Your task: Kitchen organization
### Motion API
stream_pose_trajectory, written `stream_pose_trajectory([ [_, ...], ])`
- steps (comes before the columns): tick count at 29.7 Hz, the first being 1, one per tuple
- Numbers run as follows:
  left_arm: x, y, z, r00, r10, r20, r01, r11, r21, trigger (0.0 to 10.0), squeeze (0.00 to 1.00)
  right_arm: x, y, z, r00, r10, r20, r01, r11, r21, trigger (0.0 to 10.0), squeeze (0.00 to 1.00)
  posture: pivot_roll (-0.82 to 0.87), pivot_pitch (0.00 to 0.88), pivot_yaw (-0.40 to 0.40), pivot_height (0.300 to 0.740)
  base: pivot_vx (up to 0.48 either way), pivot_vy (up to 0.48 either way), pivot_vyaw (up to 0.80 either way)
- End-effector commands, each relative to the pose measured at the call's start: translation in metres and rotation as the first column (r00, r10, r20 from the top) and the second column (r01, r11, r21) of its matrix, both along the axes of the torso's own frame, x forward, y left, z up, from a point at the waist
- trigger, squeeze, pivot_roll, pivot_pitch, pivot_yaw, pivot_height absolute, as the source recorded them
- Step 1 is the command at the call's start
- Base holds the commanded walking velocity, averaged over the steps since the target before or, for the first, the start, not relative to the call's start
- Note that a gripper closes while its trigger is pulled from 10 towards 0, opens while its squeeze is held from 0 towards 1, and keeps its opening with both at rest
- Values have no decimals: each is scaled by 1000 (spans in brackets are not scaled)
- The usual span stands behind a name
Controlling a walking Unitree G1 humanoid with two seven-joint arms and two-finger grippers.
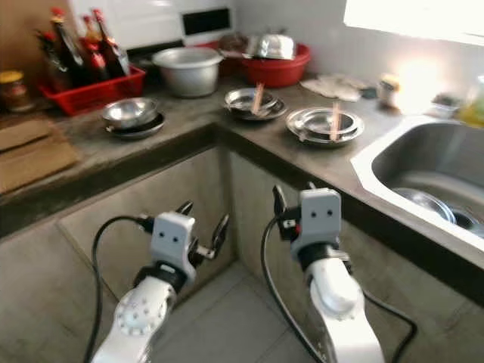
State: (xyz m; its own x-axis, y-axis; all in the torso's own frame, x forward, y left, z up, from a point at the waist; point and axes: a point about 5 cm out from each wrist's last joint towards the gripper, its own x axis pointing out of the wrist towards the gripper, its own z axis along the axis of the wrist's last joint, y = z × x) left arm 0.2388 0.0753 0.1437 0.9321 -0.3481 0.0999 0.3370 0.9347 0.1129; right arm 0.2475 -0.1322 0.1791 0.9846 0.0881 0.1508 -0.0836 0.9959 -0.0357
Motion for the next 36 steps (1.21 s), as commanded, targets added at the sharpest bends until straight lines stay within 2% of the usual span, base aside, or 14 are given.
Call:
stream_pose_trajectory([
  [1, 1, 6, 2, 1000, 19, 16, -19, 1000, 13, 10000, 0, 1, 6, 3, 1000, 21, 13, -21, 1000, 17, 10000, 0, 43, 27, -12, 740, 266, 0, 800],
  [10, 2, 7, 4, 999, 27, 22, -28, 999, 16, 10000, 0, 3, 7, 6, 999, 18, 30, -18, 1000, 2, 10000, 0, 48, 28, -17, 740, 268, 0, 800],
  [13, 1, 6, 5, 998, 29, 52, -30, 1000, 10, 10000, 0, -2, 12, 21, 990, 19, 140, -5, 995, -100, 10000, 0, 48, 28, -18, 740, 266, 0, 260],
  [16, 0, 7, 5, 999, 31, 42, -31, 1000, 5, 10000, 0, 1, 12, 15, 994, 20, 104, -12, 997, -74, 10000, 0, 48, 28, -18, 740, 265, 0, 0],
  [20, 0, 6, 4, 999, 29, 25, -30, 1000, 8, 10000, 0, 7, 7, 10, 999, 10, 44, -10, 1000, 5, 10000, 0, 49, 26, -20, 740, 268, 0, 0],
  [30, 2, 5, 4, 999, 26, 25, -26, 1000, 3, 10000, 0, 11, 4, 8, 999, 8, 36, -9, 1000, 26, 10000, 0, 47, 16, -20, 740, 267, 0, 0],
  [36, 3, 5, 4, 999, 28, 27, -28, 1000, 5, 10000, 0, 10, 9, 9, 998, 47, 34, -48, 999, 23, 10000, 0, 48, 8, -23, 740, 266, 0, 0],
])
